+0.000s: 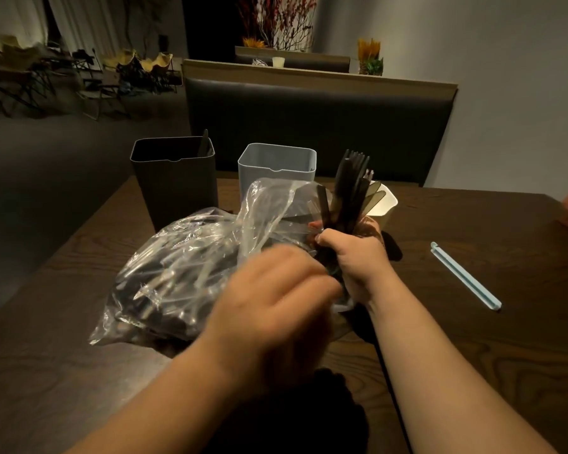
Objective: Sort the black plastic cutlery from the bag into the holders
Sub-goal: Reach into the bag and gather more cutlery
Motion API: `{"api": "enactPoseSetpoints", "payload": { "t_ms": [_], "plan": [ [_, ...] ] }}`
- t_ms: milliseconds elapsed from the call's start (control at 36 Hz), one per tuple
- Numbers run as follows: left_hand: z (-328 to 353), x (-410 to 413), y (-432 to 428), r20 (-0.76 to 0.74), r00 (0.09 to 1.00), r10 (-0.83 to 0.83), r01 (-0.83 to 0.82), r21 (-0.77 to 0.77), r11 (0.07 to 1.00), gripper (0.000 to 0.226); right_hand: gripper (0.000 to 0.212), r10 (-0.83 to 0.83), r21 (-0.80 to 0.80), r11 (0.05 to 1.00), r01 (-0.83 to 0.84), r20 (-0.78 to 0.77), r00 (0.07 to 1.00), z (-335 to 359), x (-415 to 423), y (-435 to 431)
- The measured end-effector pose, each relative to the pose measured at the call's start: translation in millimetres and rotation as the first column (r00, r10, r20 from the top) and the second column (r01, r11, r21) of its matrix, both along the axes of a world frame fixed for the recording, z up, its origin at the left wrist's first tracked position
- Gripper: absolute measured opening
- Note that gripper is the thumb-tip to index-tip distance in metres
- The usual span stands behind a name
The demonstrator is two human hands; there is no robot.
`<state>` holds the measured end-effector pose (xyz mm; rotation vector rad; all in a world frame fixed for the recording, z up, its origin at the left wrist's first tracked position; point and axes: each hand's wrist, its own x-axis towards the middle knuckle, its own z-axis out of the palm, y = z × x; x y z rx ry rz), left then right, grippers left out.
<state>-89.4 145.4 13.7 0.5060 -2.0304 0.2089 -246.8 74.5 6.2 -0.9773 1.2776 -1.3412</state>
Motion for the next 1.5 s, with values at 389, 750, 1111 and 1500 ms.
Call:
{"api": "enactPoseSetpoints", "payload": {
  "t_ms": [389, 750, 1111, 1500],
  "plan": [
    [-9, -51, -39, -0.408, 0.791, 0.456, 0.027, 0.768, 0.64, 0.029, 0.023, 0.029, 0.011, 1.0, -0.029, 0.014, 0.999, 5, -15, 0],
    [-20, -20, -70, 0.047, 0.927, 0.373, -0.272, 0.767, 0.581, 0.074, 0.025, 0.101, 0.052, 0.993, -0.11, 0.164, 0.981, -3, -19, -4],
    [-8, -28, -59, -0.392, 0.866, 0.312, -0.178, 0.34, 0.923, 0.018, 0.016, 0.28, -0.213, 0.957, -0.2, 0.474, 0.835, 11, -35, 8],
    [89, -21, -49, -0.818, 0.546, 0.184, 0.557, 0.517, 0.65, 0.015, 0.024, 0.209, -0.162, 0.975, -0.153, 0.421, 0.883, 16, -16, 23]
  ]
}}
